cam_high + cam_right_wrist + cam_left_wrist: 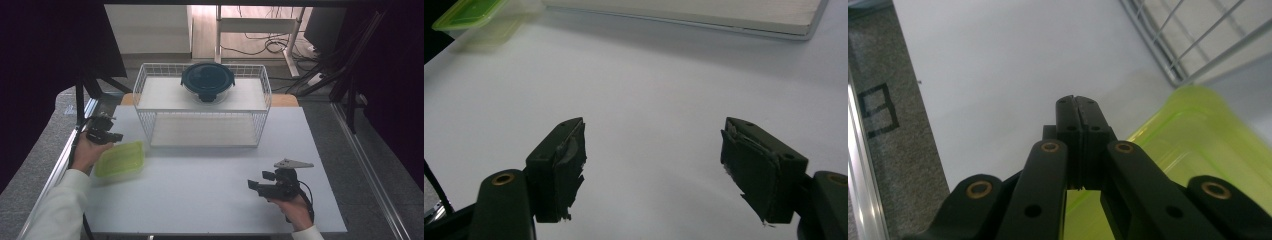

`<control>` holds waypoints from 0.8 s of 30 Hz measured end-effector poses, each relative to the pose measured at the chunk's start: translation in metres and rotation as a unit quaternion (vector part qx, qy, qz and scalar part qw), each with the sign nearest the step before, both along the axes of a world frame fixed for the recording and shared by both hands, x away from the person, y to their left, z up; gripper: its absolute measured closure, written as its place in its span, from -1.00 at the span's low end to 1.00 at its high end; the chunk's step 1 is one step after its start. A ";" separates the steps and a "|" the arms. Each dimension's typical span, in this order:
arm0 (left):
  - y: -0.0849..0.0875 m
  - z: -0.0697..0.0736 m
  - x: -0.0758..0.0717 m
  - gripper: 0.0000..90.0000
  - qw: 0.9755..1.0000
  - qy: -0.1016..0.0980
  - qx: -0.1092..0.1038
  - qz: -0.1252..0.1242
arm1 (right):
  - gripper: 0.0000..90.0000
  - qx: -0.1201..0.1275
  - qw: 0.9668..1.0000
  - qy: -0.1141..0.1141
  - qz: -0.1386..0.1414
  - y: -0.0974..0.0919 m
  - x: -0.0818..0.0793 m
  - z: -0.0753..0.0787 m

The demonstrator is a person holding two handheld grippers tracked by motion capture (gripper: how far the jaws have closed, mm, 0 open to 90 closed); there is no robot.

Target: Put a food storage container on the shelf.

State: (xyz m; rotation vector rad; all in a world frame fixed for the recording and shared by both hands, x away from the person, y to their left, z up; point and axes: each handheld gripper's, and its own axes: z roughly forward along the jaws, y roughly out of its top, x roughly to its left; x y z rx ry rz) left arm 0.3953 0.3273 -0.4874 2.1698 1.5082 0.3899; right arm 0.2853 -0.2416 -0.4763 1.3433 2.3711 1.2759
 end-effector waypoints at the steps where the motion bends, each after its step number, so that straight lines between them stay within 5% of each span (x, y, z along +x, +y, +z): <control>1: 0.000 -0.001 0.000 0.99 1.000 0.002 0.003 -0.005 | -0.43 0.000 1.000 0.000 0.000 0.000 0.000 0.000; 9: -0.008 -0.005 -0.003 1.00 0.999 0.018 -0.004 -0.042 | -0.43 0.001 1.000 0.004 0.000 0.000 0.001 -0.002; 16: -0.027 -0.003 -0.012 0.99 0.994 0.026 0.012 -0.109 | -0.43 0.000 1.000 0.005 0.000 0.001 0.001 -0.002; 21: -0.037 -0.001 -0.017 0.99 0.991 0.029 0.019 -0.128 | -0.43 0.000 1.000 0.005 0.000 0.001 0.001 -0.002; 24: -0.035 0.000 -0.020 0.99 0.992 0.024 0.010 -0.123 | -0.43 0.001 1.000 0.005 0.001 0.001 0.000 -0.002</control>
